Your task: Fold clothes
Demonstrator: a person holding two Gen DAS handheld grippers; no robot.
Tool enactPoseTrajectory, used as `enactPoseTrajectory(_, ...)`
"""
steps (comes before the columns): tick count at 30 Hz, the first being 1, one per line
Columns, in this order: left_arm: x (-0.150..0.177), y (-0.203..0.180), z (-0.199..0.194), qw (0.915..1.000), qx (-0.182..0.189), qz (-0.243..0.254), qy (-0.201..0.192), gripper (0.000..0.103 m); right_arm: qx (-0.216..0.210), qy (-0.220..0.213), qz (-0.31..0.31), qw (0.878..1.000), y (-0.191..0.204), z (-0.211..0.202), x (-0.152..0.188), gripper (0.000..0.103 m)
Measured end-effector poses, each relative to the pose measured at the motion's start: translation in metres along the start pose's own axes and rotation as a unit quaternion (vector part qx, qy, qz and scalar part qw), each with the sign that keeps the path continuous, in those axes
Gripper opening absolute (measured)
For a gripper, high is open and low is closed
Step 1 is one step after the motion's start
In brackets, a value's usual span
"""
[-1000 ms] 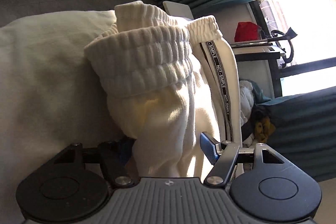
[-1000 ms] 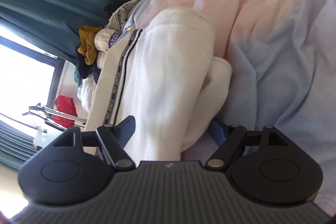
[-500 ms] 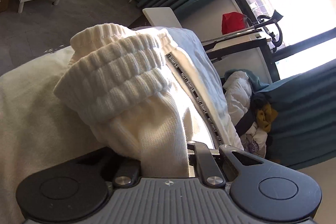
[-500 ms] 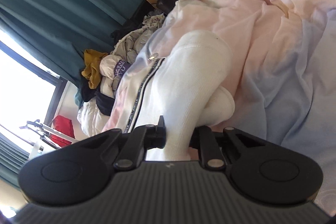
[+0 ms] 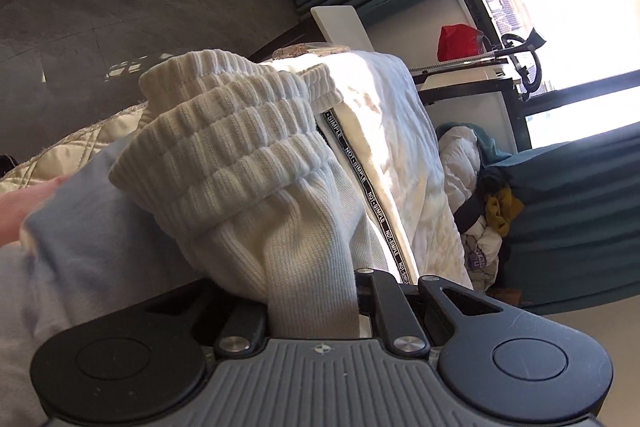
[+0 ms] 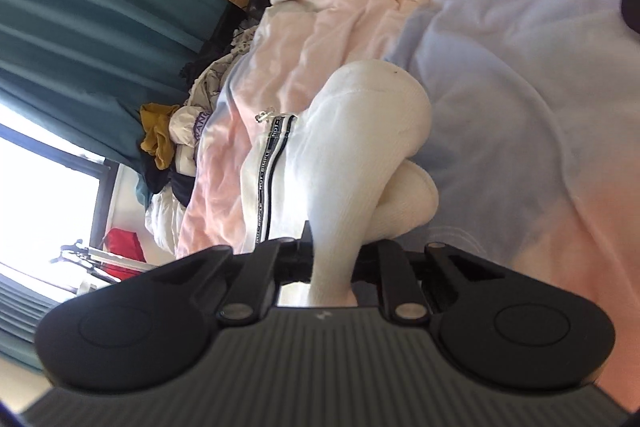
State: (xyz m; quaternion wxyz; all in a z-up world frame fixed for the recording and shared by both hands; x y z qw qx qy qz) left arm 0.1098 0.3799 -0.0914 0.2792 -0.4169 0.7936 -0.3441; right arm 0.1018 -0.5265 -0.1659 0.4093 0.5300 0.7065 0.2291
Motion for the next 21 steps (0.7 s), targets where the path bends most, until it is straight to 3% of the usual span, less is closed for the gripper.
enactPoseTrajectory(6,0.012,0.016,-0.008,0.9999,-0.005,0.013,0.002,0.022,0.020,0.010,-0.015,1.000,-0.009,0.005,0.005,0.014)
enactPoseTrajectory(9,0.018,0.016,-0.026,0.9998,0.008,0.016,-0.009,0.040,0.024,0.014,-0.023,0.999,-0.010,0.008,0.005,0.014)
enactPoseTrajectory(12,0.032,0.004,-0.049,0.9979,-0.017,0.053,-0.033,0.062,0.027,0.018,-0.032,0.999,-0.012,0.010,0.005,0.015)
enactPoseTrajectory(14,0.043,-0.009,-0.065,0.9942,-0.036,0.085,-0.055,0.073,0.029,0.021,-0.038,0.999,-0.013,0.012,0.005,0.015)
enactPoseTrajectory(21,0.107,-0.072,-0.093,0.9702,-0.052,0.221,-0.084,0.079,0.029,0.029,-0.053,0.998,-0.017,0.015,0.003,0.015)
Point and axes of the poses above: each gripper's, at about its wrist camera, not at the fingertips, and z roughly the way its jaws point, y to its left, x to its underside, the point moved 1 cm from there along z, roughly the way its jaws point, and after that the axes turned 5 degrees about -z, right-handed, at the moved point
